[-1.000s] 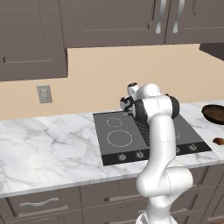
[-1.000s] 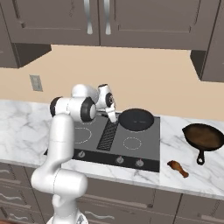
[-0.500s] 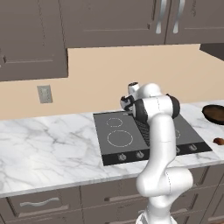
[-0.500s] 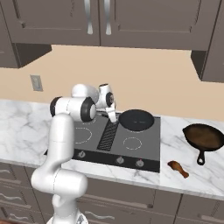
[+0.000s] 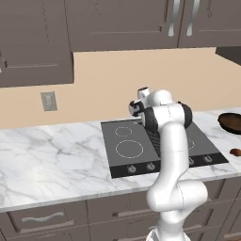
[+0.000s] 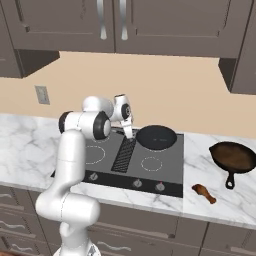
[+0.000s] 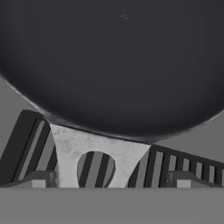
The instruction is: Place both pans onto different burners. Then place the tomato and the chicken drumstick on different pans.
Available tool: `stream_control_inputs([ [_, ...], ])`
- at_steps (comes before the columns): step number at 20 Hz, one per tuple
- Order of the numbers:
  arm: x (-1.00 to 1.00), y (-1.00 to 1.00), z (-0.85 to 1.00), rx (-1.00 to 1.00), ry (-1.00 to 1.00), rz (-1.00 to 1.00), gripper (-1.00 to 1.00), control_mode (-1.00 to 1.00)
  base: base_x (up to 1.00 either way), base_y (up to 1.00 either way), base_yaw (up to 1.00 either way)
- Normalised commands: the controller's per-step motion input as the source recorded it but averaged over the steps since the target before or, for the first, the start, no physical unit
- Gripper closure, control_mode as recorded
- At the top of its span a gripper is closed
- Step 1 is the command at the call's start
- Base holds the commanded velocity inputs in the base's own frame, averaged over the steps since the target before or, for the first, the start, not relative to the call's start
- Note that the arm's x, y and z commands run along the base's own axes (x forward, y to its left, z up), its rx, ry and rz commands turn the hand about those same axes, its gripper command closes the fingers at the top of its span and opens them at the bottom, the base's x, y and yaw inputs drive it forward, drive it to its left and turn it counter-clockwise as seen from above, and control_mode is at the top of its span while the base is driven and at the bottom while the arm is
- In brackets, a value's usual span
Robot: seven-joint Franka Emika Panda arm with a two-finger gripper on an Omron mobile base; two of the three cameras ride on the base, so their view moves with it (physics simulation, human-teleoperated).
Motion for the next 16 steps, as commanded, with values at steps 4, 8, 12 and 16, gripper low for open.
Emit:
stream_control_inputs([
  [4, -0.51, -0.29, -0.80, 0.00, 0.10, -0.05, -1.00, -1.00, 0.00, 0.00, 0.00],
  [8, -0.57, -0.30, -0.87, 0.00, 0.11, -0.04, -1.00, -1.00, 0.00, 0.00, 0.00],
  [12, -0.64, -0.34, -0.87, 0.00, 0.12, -0.03, -1.00, -1.00, 0.00, 0.00, 0.00],
  [16, -0.79, -0.39, -0.78, 0.00, 0.12, -0.02, -1.00, -1.00, 0.00, 0.00, 0.00],
])
